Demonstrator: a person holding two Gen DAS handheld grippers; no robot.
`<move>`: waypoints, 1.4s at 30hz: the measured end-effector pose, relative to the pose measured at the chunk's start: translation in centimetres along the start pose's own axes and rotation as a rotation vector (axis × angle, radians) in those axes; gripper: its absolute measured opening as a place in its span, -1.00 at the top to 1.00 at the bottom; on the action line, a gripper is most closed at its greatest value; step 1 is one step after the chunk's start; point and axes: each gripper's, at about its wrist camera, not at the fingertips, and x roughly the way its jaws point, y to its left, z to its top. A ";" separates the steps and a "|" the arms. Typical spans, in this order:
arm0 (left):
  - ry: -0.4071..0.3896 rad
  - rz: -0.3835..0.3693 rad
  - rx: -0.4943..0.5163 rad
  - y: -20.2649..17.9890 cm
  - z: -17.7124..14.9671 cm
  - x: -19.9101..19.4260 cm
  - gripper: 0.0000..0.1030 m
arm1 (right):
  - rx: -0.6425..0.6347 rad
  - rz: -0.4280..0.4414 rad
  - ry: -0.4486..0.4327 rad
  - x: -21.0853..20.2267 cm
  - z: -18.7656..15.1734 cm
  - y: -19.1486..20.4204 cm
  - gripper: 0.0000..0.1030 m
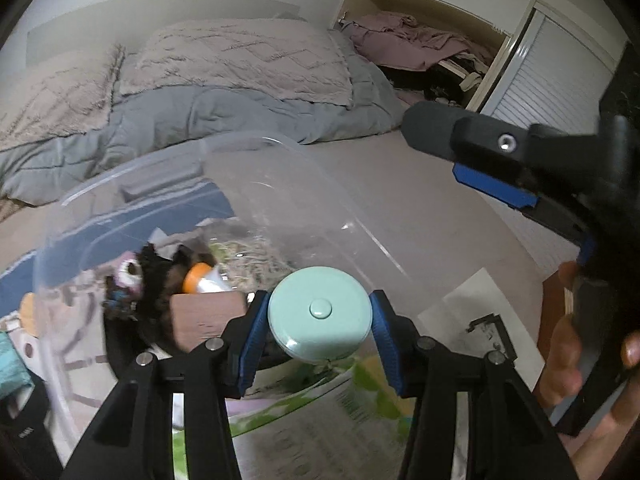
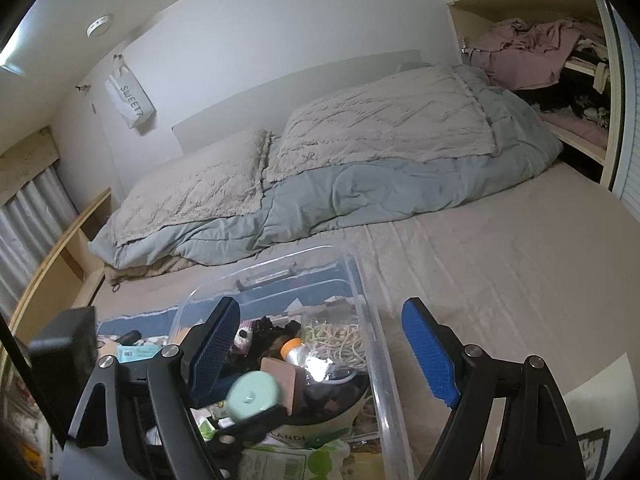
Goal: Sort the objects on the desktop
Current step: 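Lower the tape measure into the box and open the left tool, then withdraw both tools up and away from the plastic box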
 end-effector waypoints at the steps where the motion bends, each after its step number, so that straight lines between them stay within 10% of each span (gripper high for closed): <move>1: 0.004 -0.011 -0.008 -0.1 0.1 0.4 0.02 | 0.002 0.000 -0.001 0.0 0.0 -0.1 -0.61; 4: 0.021 0.017 -0.039 -0.2 0.2 1.3 -0.74 | 0.009 -0.001 -0.003 -0.1 0.0 -0.5 -0.61; 34: -0.143 0.127 0.010 1.3 -2.9 -6.9 -0.95 | -0.069 -0.028 -0.019 -2.9 -2.3 0.2 -0.62; 42: -0.160 0.190 0.032 2.0 -3.9 -9.7 -0.99 | -0.139 -0.083 -0.050 -4.3 -3.3 1.5 -1.00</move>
